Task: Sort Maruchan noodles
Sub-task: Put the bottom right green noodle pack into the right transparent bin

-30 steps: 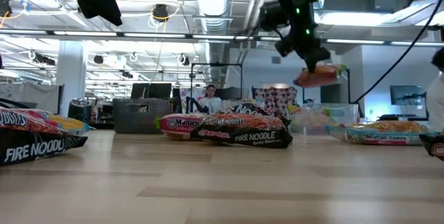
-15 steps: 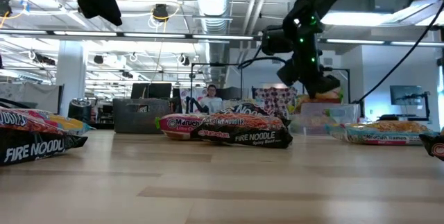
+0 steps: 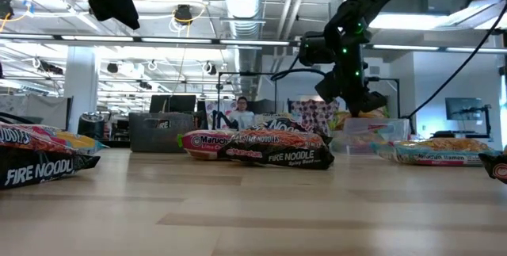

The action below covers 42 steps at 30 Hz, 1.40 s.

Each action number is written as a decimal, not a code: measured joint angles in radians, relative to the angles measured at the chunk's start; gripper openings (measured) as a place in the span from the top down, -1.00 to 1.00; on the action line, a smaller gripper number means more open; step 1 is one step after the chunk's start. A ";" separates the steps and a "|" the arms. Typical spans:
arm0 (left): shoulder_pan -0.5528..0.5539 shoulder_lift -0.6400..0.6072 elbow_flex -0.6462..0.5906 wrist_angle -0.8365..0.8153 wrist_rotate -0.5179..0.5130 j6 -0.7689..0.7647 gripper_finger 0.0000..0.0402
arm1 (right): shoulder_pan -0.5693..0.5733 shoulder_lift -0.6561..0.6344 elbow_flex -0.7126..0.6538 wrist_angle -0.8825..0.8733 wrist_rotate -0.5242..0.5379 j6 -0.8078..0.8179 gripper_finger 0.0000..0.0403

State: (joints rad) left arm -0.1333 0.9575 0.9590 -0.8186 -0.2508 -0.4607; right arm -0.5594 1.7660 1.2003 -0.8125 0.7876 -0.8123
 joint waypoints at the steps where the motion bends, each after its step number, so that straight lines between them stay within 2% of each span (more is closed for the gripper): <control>1: 0.000 0.000 0.000 0.000 0.000 0.000 0.52 | 0.000 0.000 0.000 -0.001 0.000 0.000 0.78; 11: 0.000 0.000 0.000 0.000 0.000 0.000 0.52 | 0.022 0.000 0.000 -0.034 0.000 0.058 0.45; 19: 0.000 0.000 0.000 0.000 0.000 0.000 0.52 | 0.060 0.000 0.000 -0.074 -0.008 0.166 0.39; 25: 0.000 0.000 0.000 0.000 0.000 0.000 0.52 | 0.029 -0.004 0.004 -0.077 -0.205 0.287 0.39; 32: 0.000 0.000 0.000 -0.002 0.000 0.000 0.52 | 0.000 -0.004 0.005 -0.113 -0.310 0.352 0.40; 37: 0.000 0.000 0.000 -0.002 0.000 0.008 0.52 | 0.000 -0.004 0.005 -0.122 -0.437 0.384 0.44; 42: 0.000 0.000 0.000 -0.002 0.000 0.011 0.52 | 0.000 -0.004 0.005 -0.122 -0.481 0.421 0.45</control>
State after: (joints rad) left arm -0.1330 0.9574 0.9591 -0.8211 -0.2504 -0.4496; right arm -0.5591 1.7618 1.2049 -0.9340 0.3069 -0.3917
